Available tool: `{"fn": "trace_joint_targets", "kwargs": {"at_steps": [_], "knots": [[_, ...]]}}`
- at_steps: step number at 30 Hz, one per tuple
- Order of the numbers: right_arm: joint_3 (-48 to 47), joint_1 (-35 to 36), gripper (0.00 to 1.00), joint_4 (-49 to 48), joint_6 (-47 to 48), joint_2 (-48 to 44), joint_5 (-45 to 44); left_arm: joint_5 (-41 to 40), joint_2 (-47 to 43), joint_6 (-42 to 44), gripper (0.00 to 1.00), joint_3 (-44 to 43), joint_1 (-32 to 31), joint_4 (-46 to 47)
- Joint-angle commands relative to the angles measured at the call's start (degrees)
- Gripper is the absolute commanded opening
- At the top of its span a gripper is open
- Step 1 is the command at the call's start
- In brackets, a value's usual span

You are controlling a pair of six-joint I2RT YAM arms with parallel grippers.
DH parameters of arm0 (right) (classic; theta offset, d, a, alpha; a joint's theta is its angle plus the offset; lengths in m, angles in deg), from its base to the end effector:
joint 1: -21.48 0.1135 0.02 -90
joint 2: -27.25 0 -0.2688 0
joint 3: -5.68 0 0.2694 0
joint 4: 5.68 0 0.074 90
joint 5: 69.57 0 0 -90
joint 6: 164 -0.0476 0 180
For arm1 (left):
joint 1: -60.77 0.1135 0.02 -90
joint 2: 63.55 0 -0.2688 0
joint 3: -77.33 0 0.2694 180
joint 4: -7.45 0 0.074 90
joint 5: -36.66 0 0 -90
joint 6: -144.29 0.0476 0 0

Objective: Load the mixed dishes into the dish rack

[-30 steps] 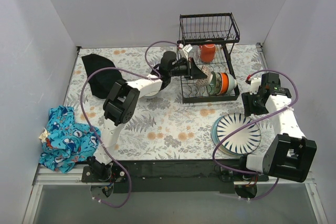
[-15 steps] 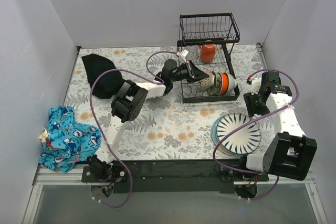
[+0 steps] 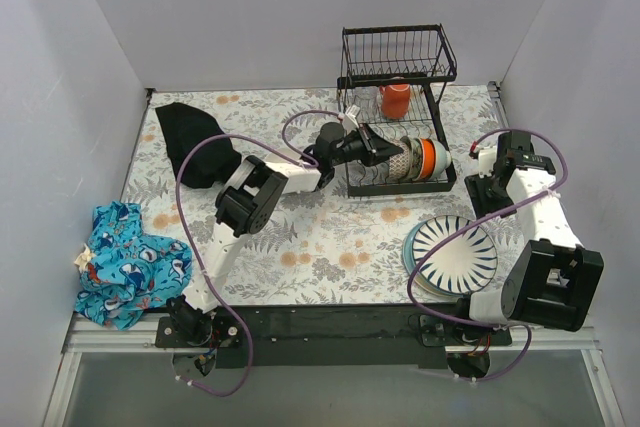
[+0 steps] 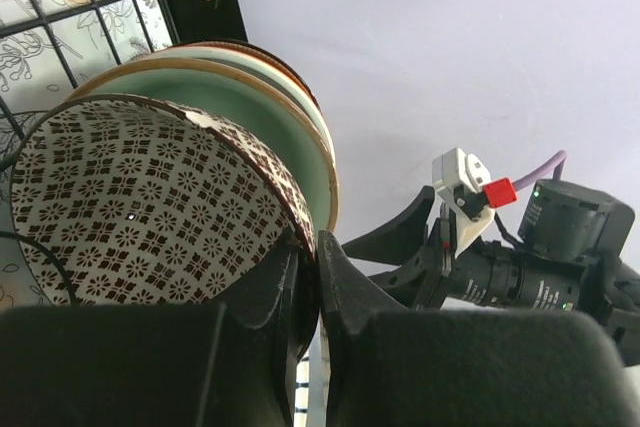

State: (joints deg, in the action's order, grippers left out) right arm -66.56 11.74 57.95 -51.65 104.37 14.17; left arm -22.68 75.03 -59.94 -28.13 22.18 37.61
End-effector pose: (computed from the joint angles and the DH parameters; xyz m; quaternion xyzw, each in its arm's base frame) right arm 0.2681 -0.0513 0.2397 -0.0976 0.9762 -0.1030 0.1641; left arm 0.4241 -0.3695 0.1382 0.2850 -0.6641 0.6906 0.0303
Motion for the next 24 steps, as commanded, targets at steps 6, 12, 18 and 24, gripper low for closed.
{"fn": "trace_joint_targets", "kwargs": {"at_steps": [6, 12, 18, 24], "knots": [[-2.68, -0.19, 0.63, 0.13, 0.42, 1.19, 0.64, -0.60, -3.40, -9.17, 0.73, 1.01, 0.70, -3.92], [-3.38, -0.19, 0.63, -0.40, -0.46, 1.45, 2.74, 3.71, -8.85, -1.62, 0.79, 2.59, 4.57, -11.71], [-4.61, -0.11, 0.63, -2.15, -2.04, 1.28, 5.73, 9.41, -15.88, 4.62, 0.92, 8.31, 9.32, -21.82], [-2.24, -0.19, 0.63, -4.44, -2.48, -0.13, 7.48, 15.65, -19.58, 7.80, 0.95, 12.79, 10.20, -14.49]]}}
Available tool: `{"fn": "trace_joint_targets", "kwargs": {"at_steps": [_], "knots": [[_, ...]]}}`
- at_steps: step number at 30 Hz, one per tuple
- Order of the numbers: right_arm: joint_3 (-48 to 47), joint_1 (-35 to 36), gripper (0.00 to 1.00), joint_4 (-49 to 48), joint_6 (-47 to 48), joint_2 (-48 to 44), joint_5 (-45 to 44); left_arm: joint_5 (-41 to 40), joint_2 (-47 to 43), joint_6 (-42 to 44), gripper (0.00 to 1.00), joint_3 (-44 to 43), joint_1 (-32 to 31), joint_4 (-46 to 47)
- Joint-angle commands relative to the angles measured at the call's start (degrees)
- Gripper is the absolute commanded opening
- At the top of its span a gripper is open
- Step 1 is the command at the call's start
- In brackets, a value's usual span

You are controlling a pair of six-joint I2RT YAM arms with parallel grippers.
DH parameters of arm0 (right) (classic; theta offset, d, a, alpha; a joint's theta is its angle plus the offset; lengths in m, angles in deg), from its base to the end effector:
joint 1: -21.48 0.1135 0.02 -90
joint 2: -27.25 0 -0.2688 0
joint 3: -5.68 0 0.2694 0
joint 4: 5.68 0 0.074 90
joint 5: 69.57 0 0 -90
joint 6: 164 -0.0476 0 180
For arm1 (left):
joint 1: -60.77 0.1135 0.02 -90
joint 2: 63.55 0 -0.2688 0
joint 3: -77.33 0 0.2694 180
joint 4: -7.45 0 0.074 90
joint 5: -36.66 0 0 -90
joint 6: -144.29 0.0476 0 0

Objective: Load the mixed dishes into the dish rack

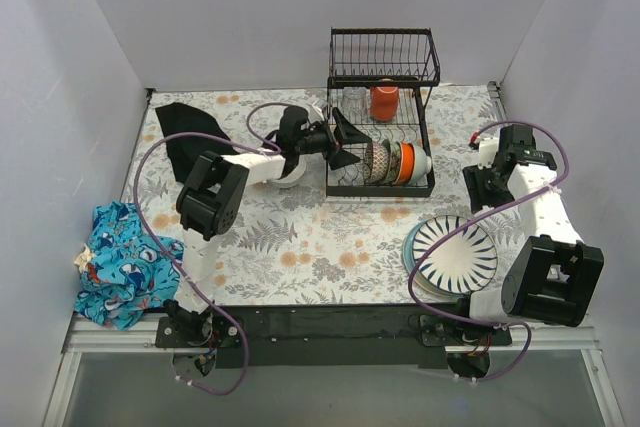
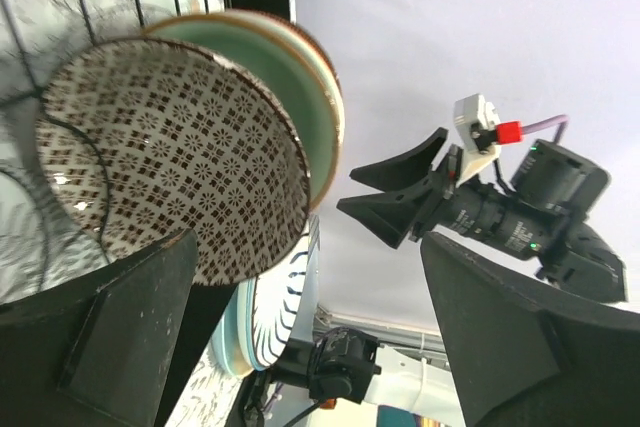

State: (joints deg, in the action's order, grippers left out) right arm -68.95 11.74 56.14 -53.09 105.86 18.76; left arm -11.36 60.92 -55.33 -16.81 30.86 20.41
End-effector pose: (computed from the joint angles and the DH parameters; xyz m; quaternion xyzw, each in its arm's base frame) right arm 0.2812 -0.0497 0.2474 -0.0921 0.9733 -0.0691 0.1984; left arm 0.4254 -0.2814 0.1664 0.3193 -0.7135 0.6186 0.0796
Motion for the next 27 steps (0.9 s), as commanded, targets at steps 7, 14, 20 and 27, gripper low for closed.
{"fn": "trace_joint_targets", "kwargs": {"at_steps": [7, 14, 20, 27], "knots": [[2.69, -0.19, 0.63, -2.81, -1.31, -4.16, 3.78, 10.21, -8.18, 5.89, 0.94, -0.19, 1.26, 8.90], [4.19, -0.19, 0.64, -3.25, -1.13, -6.62, 5.27, 8.51, -17.93, 56.63, 0.90, -10.64, 1.96, -33.84], [6.03, -0.11, 0.64, -3.86, -0.78, -10.22, 5.98, -5.13, -18.73, 94.47, 0.78, -20.85, 7.66, -74.48], [9.37, -0.19, 0.64, -4.74, -1.22, -13.48, 7.21, -16.49, -24.16, 123.93, 0.73, -12.43, 8.38, -82.00]]}}
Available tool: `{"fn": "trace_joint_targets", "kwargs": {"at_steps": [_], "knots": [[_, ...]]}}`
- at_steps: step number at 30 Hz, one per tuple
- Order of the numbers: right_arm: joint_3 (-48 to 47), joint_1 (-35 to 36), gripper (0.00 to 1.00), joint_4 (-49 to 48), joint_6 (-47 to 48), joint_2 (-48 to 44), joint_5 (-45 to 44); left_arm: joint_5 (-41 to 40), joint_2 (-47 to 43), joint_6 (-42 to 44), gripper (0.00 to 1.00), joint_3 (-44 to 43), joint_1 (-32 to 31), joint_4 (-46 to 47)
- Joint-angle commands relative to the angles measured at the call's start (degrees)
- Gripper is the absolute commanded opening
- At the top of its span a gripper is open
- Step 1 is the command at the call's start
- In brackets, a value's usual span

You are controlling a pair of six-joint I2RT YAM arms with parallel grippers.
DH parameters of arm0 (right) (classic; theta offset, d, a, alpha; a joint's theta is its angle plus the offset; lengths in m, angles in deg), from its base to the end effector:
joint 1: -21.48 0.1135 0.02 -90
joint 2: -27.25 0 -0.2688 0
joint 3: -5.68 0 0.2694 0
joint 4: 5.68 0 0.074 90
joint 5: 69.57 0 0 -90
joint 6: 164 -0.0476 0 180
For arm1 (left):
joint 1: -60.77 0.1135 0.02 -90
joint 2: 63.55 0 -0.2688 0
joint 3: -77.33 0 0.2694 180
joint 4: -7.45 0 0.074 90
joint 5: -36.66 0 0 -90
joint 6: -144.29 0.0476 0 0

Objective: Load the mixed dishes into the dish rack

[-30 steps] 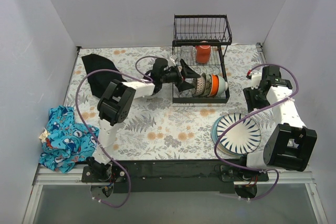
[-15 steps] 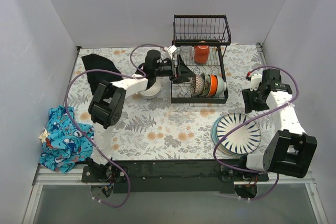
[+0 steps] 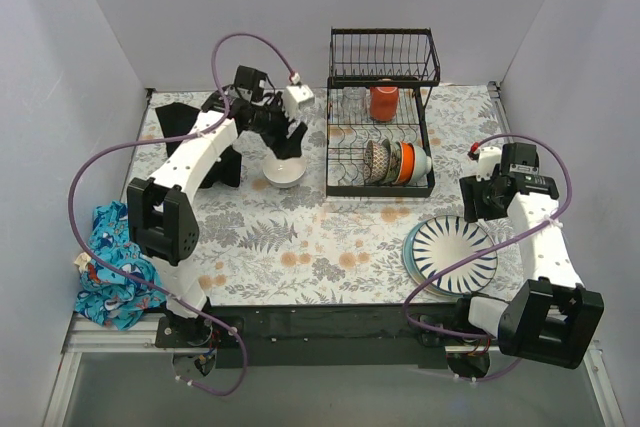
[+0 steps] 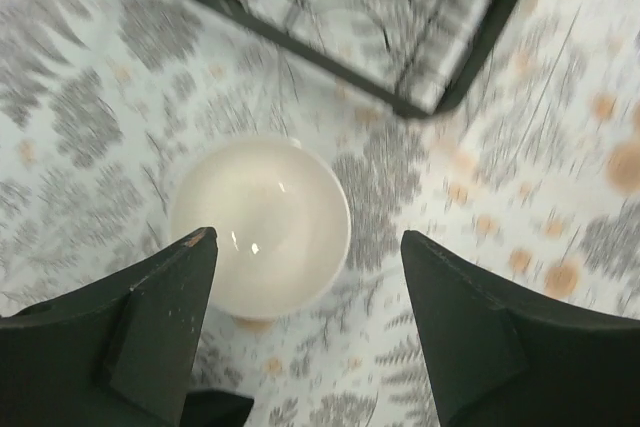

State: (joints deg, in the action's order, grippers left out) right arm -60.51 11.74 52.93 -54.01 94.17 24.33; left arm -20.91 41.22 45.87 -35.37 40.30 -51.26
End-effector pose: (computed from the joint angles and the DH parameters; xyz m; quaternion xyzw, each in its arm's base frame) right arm 0.2430 -0.0384 0.2528 -0.0951 0.9592 -0.0361 0.2638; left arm 0.3916 -0.1734 0.3221 0.1881 0.8897 -0.3351 0.2465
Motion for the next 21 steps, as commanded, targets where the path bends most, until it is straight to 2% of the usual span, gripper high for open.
{"fn": "trace_joint_targets", "kwargs": {"at_steps": [1, 6, 14, 19, 21], "knots": [[0.76, -0.19, 0.64, -1.87, -0.39, -1.88, 1.55, -8.07, -4.75, 24.23, 0.73, 7.36, -1.24, -9.62], [0.85, -0.11, 0.64, -1.79, -0.39, -2.40, 1.72, -10.45, -2.91, 24.60, 0.72, 10.00, -2.91, -8.13], [0.94, -0.11, 0.65, -1.88, -0.39, -3.55, 1.64, -12.12, 0.87, 21.61, 0.68, 15.89, -5.19, 0.23], [0.94, -0.11, 0.65, -1.97, -0.39, -3.99, 1.64, -13.00, 2.45, 20.99, 0.44, 14.67, -5.46, 0.23], [0.94, -0.11, 0.65, -2.05, -0.39, -3.90, 1.72, -13.17, 2.63, 21.78, 0.40, 15.01, -5.46, 0.06]]}}
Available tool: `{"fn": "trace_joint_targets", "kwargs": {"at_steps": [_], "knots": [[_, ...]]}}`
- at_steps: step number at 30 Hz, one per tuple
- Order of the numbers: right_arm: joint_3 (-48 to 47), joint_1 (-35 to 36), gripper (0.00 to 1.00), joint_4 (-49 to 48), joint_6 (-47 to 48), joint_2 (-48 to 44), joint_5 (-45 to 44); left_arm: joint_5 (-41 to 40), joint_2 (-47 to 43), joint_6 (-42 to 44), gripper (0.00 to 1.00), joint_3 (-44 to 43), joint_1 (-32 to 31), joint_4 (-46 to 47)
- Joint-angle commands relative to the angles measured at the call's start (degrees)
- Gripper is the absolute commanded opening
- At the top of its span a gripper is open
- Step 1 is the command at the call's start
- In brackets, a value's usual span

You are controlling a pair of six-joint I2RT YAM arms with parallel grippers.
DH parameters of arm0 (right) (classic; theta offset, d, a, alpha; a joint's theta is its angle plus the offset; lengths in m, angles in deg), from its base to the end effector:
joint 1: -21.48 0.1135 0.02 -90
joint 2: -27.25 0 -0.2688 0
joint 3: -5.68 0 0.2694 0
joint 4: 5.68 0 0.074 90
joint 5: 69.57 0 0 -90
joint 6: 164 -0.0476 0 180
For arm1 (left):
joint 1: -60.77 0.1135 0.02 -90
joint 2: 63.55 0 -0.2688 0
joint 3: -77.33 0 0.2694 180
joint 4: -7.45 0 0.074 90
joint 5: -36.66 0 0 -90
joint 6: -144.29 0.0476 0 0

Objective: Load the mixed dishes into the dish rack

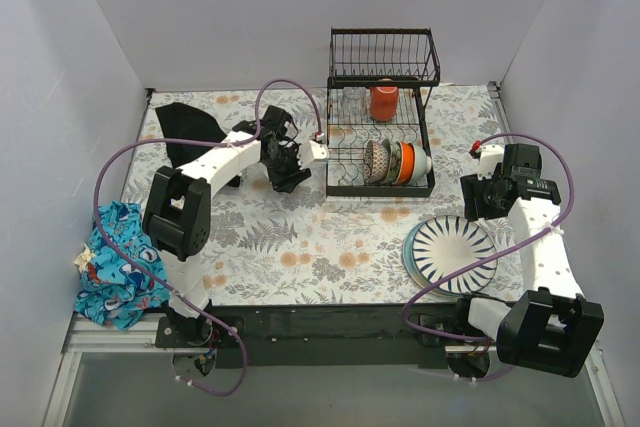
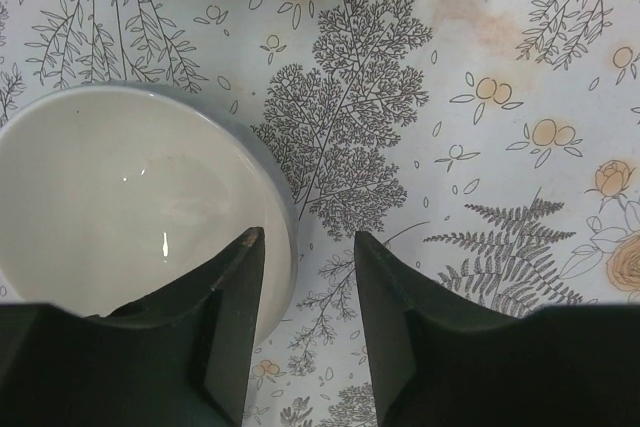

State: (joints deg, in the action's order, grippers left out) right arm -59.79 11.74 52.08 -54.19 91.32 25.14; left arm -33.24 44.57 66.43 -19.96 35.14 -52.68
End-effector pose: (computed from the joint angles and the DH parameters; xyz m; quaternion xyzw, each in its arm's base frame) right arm 0.2363 -0.0366 0.2607 -0.0958 0.9517 -0.0357 0.2896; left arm 0.3598 -0.1908 0.2061 0.3416 0.9095 -0.1900 0.1415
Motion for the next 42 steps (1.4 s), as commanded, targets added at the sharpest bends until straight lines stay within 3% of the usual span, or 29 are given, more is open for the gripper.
{"fn": "trace_joint_targets", "kwargs": {"at_steps": [1, 3, 7, 9, 14, 19, 22, 25, 28, 29, 31, 33, 42], "knots": [[0.22, -0.11, 0.65, -1.11, -0.21, -0.97, 0.91, -1.20, -0.71, 1.83, 0.38, 0.04, -0.39, 1.39], [0.22, -0.11, 0.65, -1.03, -0.21, -0.97, 0.91, -2.08, -0.63, 2.88, 0.32, 0.84, -0.65, 1.30], [0.22, -0.19, 0.65, -1.11, -0.21, -0.79, 0.91, -2.43, -0.36, 3.42, 0.05, 0.14, -0.74, -0.81], [0.30, -0.11, 0.65, -1.20, -0.21, -0.79, 0.83, -2.34, -0.45, 3.33, 0.00, -1.09, -0.74, -3.17], [0.30, -0.11, 0.65, -1.20, -0.39, -0.62, 0.48, 0.98, -2.64, 0.26, 0.00, -6.70, -0.48, -7.31], [0.22, -0.19, 0.65, -1.11, -0.56, 0.17, 0.12, 5.56, -3.26, -10.26, 0.00, -22.58, -0.48, -9.07], [0.22, -0.19, 0.65, -1.20, -0.57, 0.88, 0.04, 10.91, -3.09, -17.29, 0.00, -27.89, -0.48, -7.67], [0.22, -0.19, 0.65, -1.11, -0.74, 1.40, -0.31, 19.06, -3.87, -24.68, 0.00, -29.40, -0.48, -2.41], [0.13, -0.19, 0.65, -1.03, -0.83, 1.76, -0.75, 27.94, -5.63, -37.68, 0.00, -24.14, -0.39, 8.12], [-0.05, -0.19, 0.65, -0.85, -0.92, 1.76, -1.02, 29.98, -6.16, -45.72, 0.00, -21.51, -0.30, 15.55], [-0.48, -0.11, 0.65, -0.67, -0.92, 1.93, -1.46, 35.33, -8.44, -53.32, 0.00, -13.78, -0.30, 24.28], [-1.28, -0.19, 0.65, -0.15, -0.83, 1.93, -1.98, 35.89, -10.02, -64.97, 0.00, -5.81, -0.30, 38.78], [-0.14, -0.28, 0.65, 0.82, -0.83, 0.44, -3.30, 37.21, -6.96, -91.83, 0.00, 4.96, 1.02, 71.06]]}}
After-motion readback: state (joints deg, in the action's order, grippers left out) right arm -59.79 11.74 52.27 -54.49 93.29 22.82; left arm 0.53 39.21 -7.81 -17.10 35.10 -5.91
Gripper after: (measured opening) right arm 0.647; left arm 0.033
